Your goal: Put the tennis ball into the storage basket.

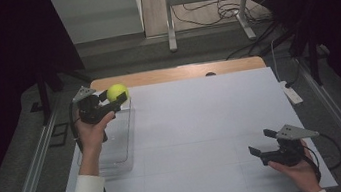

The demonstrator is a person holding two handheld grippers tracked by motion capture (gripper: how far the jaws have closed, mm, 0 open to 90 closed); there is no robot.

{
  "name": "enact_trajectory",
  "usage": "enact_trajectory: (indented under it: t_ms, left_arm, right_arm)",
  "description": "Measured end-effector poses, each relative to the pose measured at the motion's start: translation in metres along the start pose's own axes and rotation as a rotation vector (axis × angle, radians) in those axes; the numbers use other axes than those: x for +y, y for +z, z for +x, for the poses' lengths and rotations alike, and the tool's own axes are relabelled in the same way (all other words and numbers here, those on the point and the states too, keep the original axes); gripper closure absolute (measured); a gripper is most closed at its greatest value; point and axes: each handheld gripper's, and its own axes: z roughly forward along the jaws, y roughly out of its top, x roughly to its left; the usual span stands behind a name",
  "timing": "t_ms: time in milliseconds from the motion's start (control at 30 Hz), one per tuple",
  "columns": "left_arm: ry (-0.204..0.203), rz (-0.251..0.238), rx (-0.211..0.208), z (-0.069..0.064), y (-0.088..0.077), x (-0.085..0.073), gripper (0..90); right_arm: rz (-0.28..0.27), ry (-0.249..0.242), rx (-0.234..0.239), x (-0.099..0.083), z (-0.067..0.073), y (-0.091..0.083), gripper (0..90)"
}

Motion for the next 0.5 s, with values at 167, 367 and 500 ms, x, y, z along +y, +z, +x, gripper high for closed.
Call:
enact_trajectory:
  t_ms: [167,367,500]
  left_arm:
    - [-0.004,-0.002,0.010,0.0028,-0.0007,-0.0003,27.8]
    - [-0.008,-0.001,0.021,0.0060,-0.0006,-0.0008,27.8]
    - [-0.015,-0.004,0.032,0.0102,-0.0008,-0.0012,27.8]
  right_arm:
    - [0.000,0.000,0.000,0.0000,0.0000,0.0000,12.9]
    - [0.001,0.000,0.000,-0.0001,0.0000,0.0001,12.9]
    - [0.001,0.000,0.000,-0.0001,0.0001,0.0000,13.0]
